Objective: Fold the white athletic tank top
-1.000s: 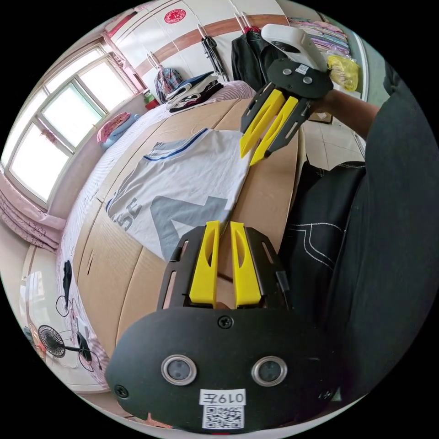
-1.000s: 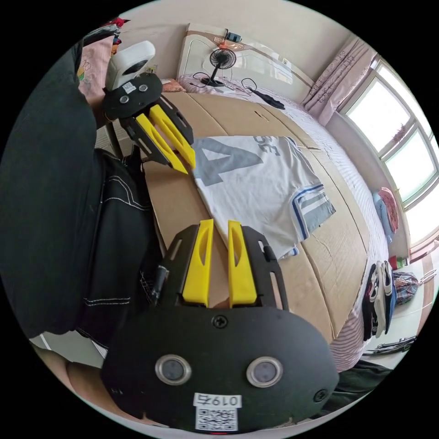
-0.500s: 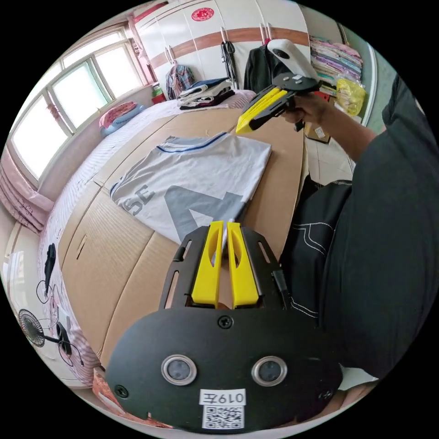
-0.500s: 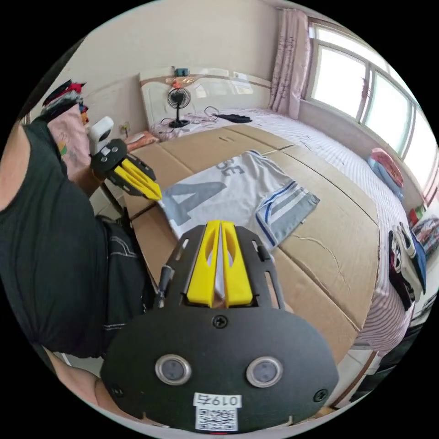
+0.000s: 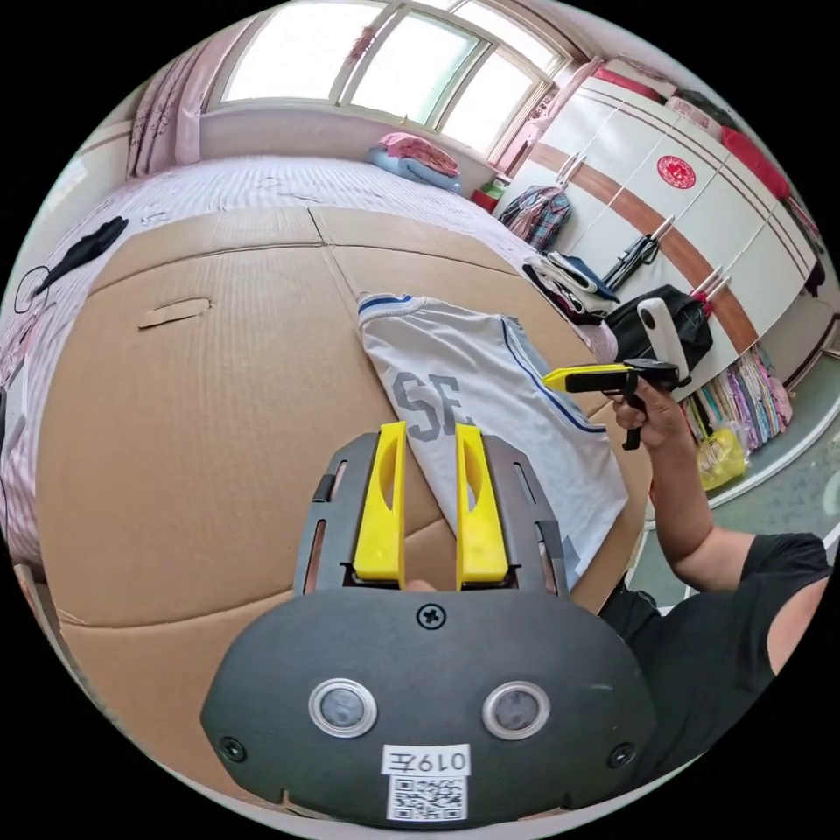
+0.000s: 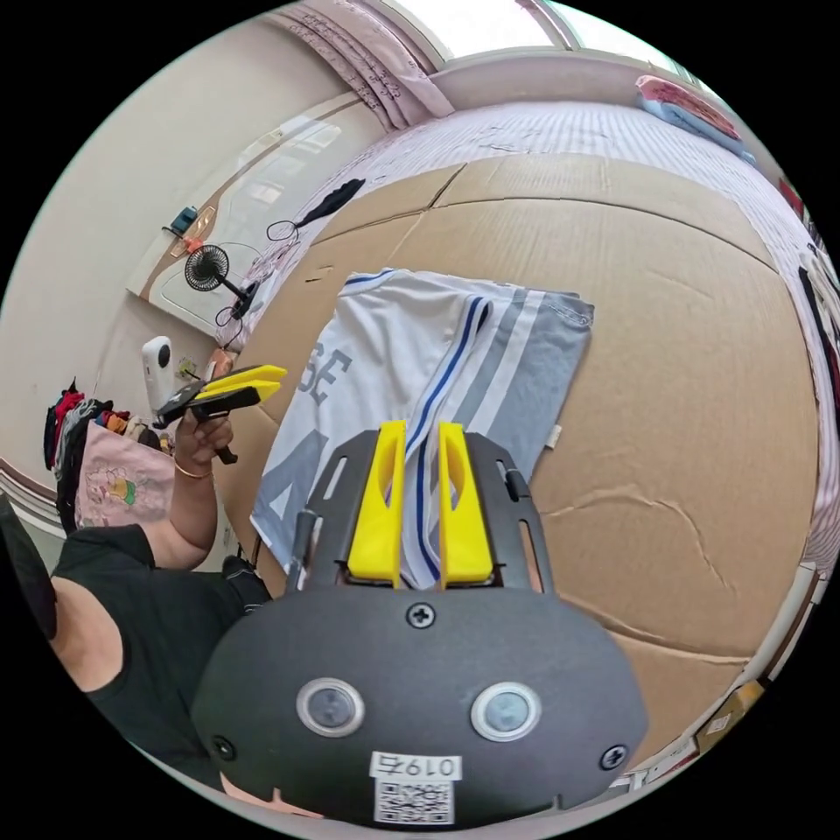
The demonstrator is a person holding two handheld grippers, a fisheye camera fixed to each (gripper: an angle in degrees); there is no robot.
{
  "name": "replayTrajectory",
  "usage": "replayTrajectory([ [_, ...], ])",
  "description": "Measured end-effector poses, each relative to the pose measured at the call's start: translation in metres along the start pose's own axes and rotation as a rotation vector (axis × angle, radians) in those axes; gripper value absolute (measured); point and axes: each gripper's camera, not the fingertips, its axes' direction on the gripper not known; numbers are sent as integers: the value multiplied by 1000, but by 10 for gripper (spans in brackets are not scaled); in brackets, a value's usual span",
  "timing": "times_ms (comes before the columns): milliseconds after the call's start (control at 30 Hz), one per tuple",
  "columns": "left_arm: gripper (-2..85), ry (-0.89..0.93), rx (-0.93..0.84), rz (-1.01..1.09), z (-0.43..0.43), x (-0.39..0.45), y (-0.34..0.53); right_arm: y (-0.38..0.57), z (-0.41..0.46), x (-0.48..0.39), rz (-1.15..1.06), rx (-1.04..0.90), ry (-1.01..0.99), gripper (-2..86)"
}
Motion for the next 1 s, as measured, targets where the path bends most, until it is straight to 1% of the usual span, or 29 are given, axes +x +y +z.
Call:
replayTrajectory([
  [133, 71, -50, -41, -46, 31, -36, -12, -14, 24, 31, 12, -4, -19, 59],
  [267, 58, 27, -76, -80, 62, -65, -18, -25, 48, 58, 23, -4, -34, 39],
  [467, 23, 47, -86, -80, 90, -91, -18, -29, 72, 89, 3, 16, -67, -4],
  [533, 20, 47, -80, -80, 96, -98, -17, -29, 75, 98, 11, 34, -45, -7],
  [800, 15, 17, -85, -69, 121, -116, -18, -29, 107, 131, 49, 38, -77, 5],
  [867, 15, 8, -87, -65, 128, -119, -20, -23, 105, 138, 59, 70, -98, 17],
  [1000, 18, -2, -88, -59, 138, -124, -22, -11, 107, 134, 23, 43, -127, 46],
])
